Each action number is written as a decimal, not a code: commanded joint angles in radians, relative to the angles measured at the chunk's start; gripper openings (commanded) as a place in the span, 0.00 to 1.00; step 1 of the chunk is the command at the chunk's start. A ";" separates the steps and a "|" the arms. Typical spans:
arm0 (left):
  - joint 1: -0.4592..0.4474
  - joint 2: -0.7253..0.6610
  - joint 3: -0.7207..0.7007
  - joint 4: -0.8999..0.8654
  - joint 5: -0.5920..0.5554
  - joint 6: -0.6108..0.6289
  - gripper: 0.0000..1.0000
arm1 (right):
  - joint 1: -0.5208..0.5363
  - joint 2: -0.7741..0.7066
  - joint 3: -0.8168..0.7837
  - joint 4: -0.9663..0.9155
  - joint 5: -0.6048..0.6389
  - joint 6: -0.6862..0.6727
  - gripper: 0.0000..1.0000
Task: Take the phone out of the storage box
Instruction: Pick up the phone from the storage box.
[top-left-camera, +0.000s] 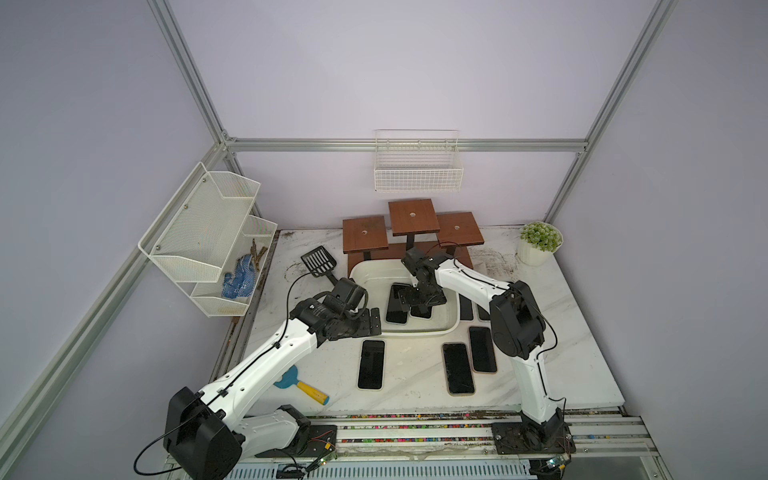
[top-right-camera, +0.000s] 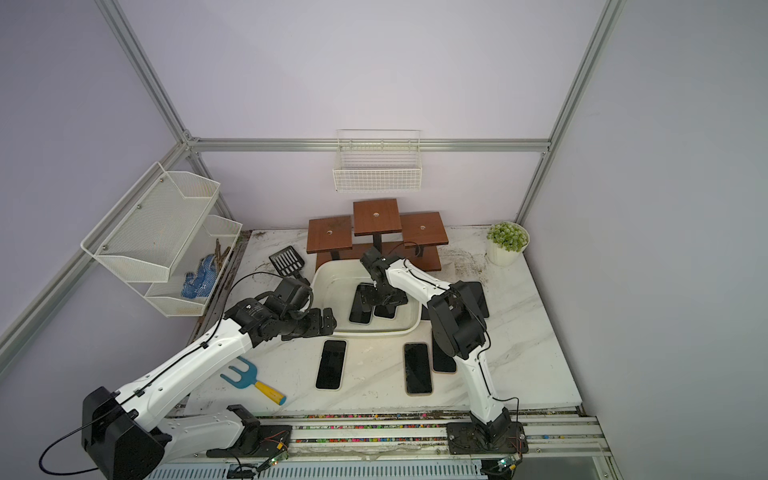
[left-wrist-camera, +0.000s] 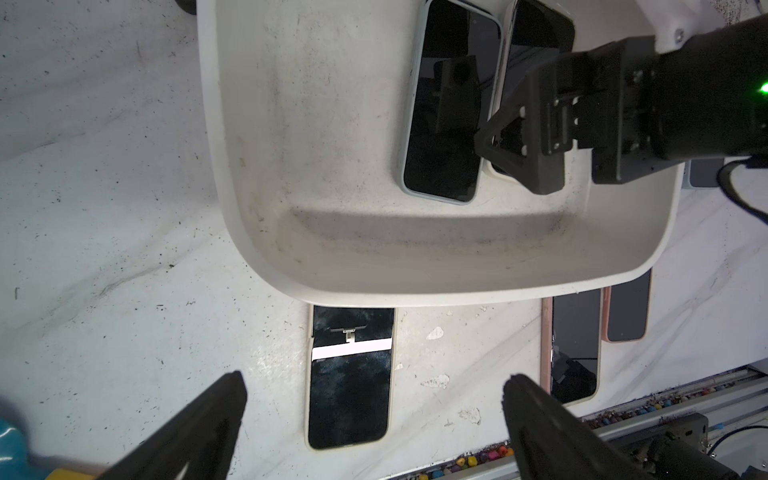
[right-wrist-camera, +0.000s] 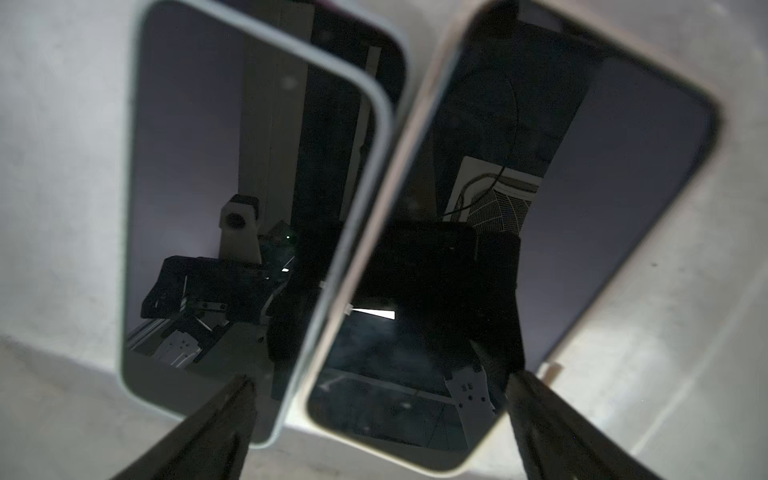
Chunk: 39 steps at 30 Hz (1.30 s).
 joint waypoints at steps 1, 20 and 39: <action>0.009 0.018 0.046 0.037 0.026 0.032 1.00 | -0.001 -0.052 -0.010 -0.014 0.034 -0.003 1.00; 0.028 0.033 0.057 0.032 0.086 0.078 1.00 | -0.091 0.066 0.102 0.063 0.128 0.323 1.00; 0.115 -0.022 0.018 -0.005 0.127 0.134 1.00 | -0.103 0.175 0.131 0.120 0.055 0.425 1.00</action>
